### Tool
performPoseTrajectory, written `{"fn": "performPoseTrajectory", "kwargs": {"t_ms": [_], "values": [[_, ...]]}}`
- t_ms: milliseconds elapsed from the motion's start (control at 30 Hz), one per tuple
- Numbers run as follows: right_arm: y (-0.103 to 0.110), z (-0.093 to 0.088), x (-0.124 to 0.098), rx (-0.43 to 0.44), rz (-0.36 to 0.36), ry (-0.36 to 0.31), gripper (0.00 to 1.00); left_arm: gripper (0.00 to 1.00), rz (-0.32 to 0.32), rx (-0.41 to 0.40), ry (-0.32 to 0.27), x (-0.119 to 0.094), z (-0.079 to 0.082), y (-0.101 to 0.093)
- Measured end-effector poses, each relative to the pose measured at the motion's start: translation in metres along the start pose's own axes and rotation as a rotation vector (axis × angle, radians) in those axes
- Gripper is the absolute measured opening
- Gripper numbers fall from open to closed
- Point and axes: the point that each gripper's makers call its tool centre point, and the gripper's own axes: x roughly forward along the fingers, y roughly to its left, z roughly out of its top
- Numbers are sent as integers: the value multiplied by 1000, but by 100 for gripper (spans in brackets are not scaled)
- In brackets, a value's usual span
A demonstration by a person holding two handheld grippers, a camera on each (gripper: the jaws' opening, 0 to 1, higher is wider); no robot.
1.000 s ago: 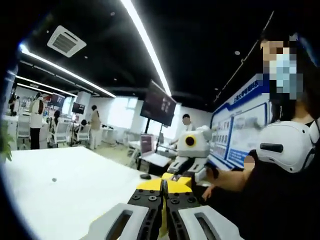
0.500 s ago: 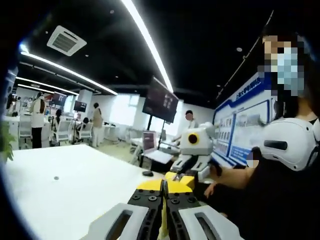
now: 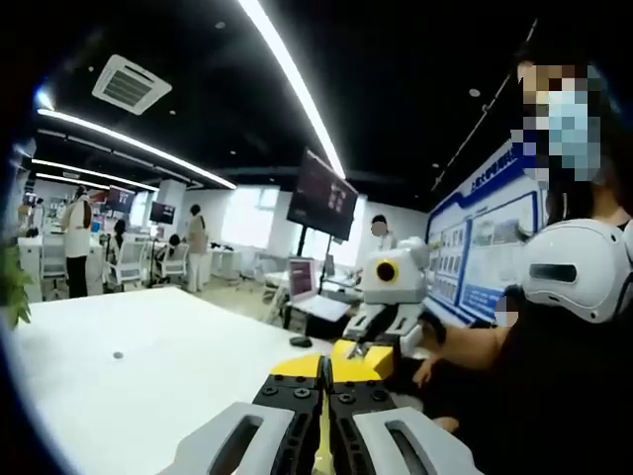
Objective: Compare the silicone blocks by pressing each to a similar depth, holding the contact briefly, and releasing to observe deformation and rebound differences across the visible hardness samples.
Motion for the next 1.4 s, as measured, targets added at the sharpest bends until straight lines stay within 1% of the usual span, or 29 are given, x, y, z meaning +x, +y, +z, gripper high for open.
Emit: {"fn": "performPoseTrajectory", "kwargs": {"t_ms": [267,300,333,433,567,700,767,933,1100,1300,1400], "values": [[-1,1,-1,0,1,-29,6,0,9,-13,7,2,3,3],[0,-1,-1,8,7,-27,6,0,3,-43,20,2,1,4],[0,-1,0,7,6,-30,6,0,9,-47,22,3,1,5],[0,-2,0,15,7,-39,7,0,23,-37,26,5,0,5],[1,0,0,11,9,-59,8,0,38,-45,10,5,3,6],[3,3,0,-3,6,-77,9,0,38,-92,-20,2,6,6],[4,4,1,-8,7,-85,10,0,38,-103,-34,1,6,6],[6,5,1,-21,11,-107,11,0,48,-103,-46,1,7,4],[5,2,-1,6,31,-152,13,0,52,-91,-44,3,7,2],[6,1,-3,-16,8,-174,15,0,49,-99,-51,4,6,-1],[4,3,-4,-29,-15,-199,17,0,47,-140,-69,3,7,0]]}}
